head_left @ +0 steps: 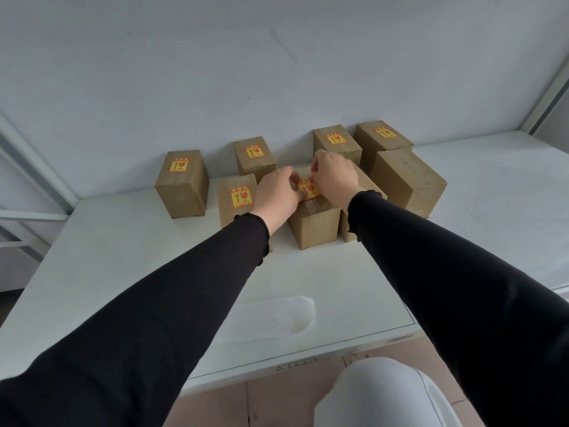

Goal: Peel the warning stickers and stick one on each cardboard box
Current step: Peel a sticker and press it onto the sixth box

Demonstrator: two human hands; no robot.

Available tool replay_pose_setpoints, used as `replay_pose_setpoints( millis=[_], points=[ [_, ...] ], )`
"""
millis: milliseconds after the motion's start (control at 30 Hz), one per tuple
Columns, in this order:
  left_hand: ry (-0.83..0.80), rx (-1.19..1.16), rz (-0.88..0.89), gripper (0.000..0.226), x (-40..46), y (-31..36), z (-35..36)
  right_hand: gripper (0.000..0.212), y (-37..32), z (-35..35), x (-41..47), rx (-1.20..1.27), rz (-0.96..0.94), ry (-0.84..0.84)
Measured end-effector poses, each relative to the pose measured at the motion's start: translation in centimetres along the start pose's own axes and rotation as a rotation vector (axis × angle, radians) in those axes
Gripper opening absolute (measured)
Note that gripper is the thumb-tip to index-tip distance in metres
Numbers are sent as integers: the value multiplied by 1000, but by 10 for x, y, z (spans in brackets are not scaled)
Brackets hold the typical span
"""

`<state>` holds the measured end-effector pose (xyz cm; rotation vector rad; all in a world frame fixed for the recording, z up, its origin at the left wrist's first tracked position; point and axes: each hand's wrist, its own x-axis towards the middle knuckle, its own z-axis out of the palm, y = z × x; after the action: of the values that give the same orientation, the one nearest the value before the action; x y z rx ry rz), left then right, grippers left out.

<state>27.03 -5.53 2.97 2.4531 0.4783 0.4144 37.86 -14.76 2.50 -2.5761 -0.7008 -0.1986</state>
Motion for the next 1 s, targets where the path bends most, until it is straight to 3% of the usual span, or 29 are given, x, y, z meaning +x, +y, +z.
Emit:
replay_pose_setpoints(
  millis=[133, 400, 667, 833, 1000],
  points=[
    [-1, 22, 8, 25, -1, -1, -1, 14, 1, -3, -2, 9, -14, -20],
    [-73, 113, 45, 24, 5, 3, -12, 23, 18, -29, -19, 27, -167, -242],
    [-81, 201, 97, 28, 5, 3, -11, 18, 17, -26, -32, -36, -166, -141],
    [-179, 214, 112, 32, 4, 2, -25, 16, 15, -28, -46, 26, -148, -79],
    [-67, 201, 213, 21, -27, -17, -60, 19, 7, -40, -79, 92, -193, 51]
  ],
)
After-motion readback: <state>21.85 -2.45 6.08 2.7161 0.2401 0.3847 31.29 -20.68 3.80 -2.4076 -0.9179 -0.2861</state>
